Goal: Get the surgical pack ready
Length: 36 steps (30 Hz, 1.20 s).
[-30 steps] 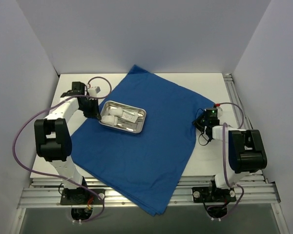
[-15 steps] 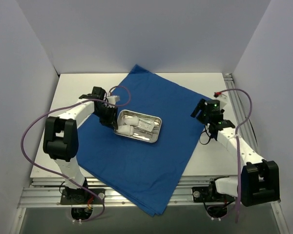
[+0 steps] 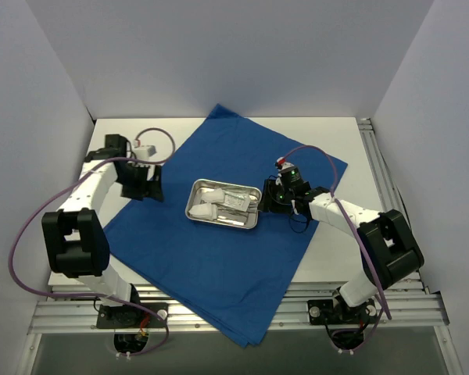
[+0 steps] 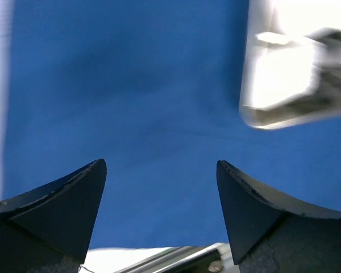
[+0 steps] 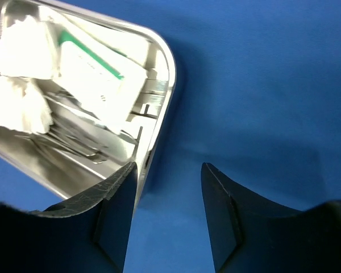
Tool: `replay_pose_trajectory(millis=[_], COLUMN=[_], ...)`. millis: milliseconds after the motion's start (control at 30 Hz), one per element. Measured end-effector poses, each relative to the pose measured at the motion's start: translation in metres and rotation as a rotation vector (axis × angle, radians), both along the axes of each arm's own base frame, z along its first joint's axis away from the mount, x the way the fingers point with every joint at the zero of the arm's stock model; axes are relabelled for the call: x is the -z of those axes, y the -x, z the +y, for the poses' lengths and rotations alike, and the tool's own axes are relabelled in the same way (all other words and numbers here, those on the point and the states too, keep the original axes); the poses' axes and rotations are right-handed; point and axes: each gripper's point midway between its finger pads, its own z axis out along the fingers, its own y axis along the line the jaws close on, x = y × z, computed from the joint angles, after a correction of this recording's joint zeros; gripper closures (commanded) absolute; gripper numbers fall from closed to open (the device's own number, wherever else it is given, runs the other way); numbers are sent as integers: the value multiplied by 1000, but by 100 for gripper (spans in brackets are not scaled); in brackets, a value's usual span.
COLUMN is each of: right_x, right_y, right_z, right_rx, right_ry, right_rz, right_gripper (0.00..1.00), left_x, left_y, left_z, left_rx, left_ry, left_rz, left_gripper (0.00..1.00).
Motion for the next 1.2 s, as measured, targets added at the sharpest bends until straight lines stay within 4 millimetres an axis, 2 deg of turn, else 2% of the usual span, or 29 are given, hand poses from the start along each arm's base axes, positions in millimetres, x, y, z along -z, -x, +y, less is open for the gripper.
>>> replay_pose_trajectory(millis=[100,200,300,400,467,600,633,700,733,833,1067,1200], right_x=[-5,-8,-8,0,8,21,23,25,25,23,16,15], right_y=[0,-4,-8,-11,-10,-8,-7,-6,-7,-8,-19,-33], right_z=[9,15,20,25,26,28,28,27,27,27,31,35], right_rx=[-22,-31,-39,-47,-52,-67,-68,-73,-73,-78,-99,-117], right_ry=[-11,-15,-15,-4,8,31,35,41,43,45,58,84], right_rz=[-15,-25,-27,-14,5,31,36,37,36,30,0,-11], right_gripper=[57,57,57,57,58,62,63,66,67,71,87,92], left_x=[1,25,52,73,84,95,95,95,95,95,96,95], left_y=[-9,9,38,64,79,94,94,93,93,91,86,64], left_z=[74,133,173,198,203,197,196,195,193,186,185,192], left_rx=[-170,-287,-365,-404,-398,-340,-332,-321,-316,-300,-286,-301], left_ry=[-134,-238,-281,-299,-316,-319,-318,-310,-303,-268,-243,-227], left_rz=[-47,11,120,201,233,267,263,257,255,250,269,263], left_gripper=[10,10,11,14,18,37,47,60,74,98,98,98])
